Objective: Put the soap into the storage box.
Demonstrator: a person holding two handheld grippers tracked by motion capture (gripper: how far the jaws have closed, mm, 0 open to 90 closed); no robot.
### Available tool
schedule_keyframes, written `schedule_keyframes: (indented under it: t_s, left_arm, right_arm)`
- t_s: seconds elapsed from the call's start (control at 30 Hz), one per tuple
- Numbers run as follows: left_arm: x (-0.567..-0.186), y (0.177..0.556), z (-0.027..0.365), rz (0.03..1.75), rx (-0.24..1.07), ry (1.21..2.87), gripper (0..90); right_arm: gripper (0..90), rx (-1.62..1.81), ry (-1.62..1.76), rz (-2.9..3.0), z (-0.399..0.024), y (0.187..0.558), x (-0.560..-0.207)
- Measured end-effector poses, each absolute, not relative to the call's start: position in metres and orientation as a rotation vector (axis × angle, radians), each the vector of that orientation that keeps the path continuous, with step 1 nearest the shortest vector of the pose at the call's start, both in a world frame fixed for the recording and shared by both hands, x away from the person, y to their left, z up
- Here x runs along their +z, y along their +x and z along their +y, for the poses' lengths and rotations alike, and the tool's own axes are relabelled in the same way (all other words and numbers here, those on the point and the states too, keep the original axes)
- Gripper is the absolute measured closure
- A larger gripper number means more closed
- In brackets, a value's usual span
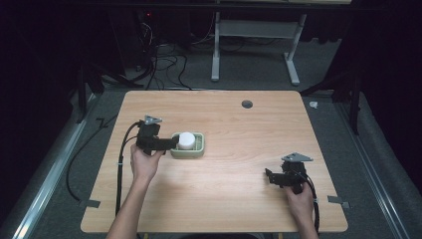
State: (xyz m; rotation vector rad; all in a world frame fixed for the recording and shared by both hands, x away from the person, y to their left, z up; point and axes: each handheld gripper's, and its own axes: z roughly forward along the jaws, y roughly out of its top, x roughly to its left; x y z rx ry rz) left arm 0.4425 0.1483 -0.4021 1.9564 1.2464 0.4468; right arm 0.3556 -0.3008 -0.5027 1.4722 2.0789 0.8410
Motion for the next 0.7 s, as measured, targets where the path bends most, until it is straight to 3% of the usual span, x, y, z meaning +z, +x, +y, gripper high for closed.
schedule_keyframes:
  t_s: [0.7]
  left_arm:
    - [-0.393,0.42,0.178,1.286,0.466,1.894,15.5]
  right_arm:
    - [15.1,0.841,1.473,2.08,-0.301,0.356,-0.503]
